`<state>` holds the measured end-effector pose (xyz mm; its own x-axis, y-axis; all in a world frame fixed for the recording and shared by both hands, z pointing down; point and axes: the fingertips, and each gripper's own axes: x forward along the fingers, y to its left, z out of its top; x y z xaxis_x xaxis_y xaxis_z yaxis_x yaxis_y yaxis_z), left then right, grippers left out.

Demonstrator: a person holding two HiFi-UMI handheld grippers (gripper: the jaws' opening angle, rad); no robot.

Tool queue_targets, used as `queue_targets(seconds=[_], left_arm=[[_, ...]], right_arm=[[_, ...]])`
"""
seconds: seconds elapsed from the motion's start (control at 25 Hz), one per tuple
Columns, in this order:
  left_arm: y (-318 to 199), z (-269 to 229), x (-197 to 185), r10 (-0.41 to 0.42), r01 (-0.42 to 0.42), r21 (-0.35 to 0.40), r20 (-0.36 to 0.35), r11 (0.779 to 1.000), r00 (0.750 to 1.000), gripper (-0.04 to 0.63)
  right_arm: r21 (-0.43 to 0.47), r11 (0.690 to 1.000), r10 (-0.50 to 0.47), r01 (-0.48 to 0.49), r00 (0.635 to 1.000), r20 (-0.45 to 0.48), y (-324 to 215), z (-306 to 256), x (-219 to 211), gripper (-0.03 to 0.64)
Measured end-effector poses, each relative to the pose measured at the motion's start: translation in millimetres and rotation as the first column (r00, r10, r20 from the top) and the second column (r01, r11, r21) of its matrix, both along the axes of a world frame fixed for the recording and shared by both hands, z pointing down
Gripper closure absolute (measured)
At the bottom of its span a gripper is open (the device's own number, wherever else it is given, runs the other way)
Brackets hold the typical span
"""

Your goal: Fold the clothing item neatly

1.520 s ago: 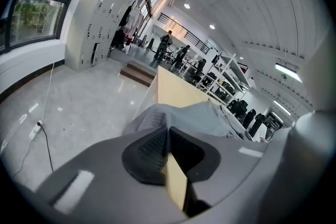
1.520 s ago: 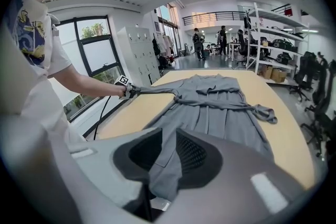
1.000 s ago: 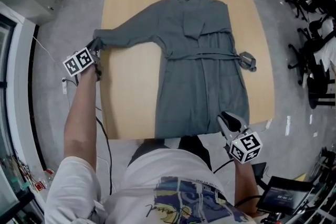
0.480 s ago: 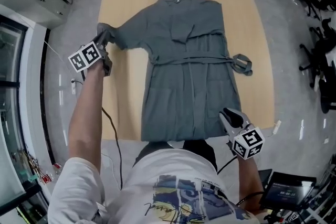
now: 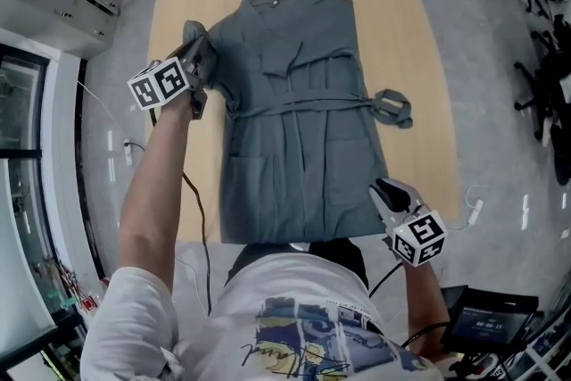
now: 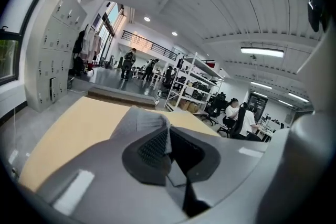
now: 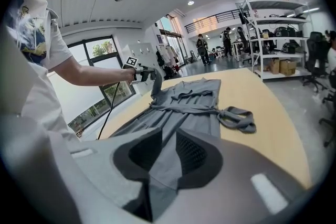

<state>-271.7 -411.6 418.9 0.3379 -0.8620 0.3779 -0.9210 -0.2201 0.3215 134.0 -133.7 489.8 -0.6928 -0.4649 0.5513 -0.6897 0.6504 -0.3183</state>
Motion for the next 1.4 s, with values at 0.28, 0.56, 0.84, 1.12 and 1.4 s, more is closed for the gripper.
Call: queue_targets(seconds=[0.28, 0.56, 0.84, 1.12, 1.4], left_arm=[[-43, 11, 97, 0.097, -0.096, -0.017, 0.037, 0.995, 0.995, 0.578], [-63, 29, 170, 0.202, -0.198, -0.054, 0.087, 0.979, 0.975, 0.578], [-76, 59, 218, 0.287, -0.274, -0.114, 0.125, 0.955, 0.950, 0.578], [-88, 95, 255, 0.347, -0.318, -0.184, 0.154, 0.930, 0.925, 0.578], [-93, 129, 280, 0.377, -0.320, -0.251, 0.228, 0.914, 0.898, 0.564]], right_arm=[[-0.031, 0.999, 0.007, -0.006, 1.000, 0.027, -17, 22, 36, 0.538], [-0.050, 0.998, 0.047, -0.045, 0.998, 0.030, -11, 28, 53, 0.539], [-0.072, 0.995, 0.070, -0.069, 0.997, 0.018, -9, 34, 66, 0.538], [-0.093, 0.992, 0.091, -0.089, 0.996, 0.018, -16, 45, 84, 0.538], [-0.103, 0.989, 0.109, -0.107, 0.994, 0.016, -21, 58, 100, 0.538]])
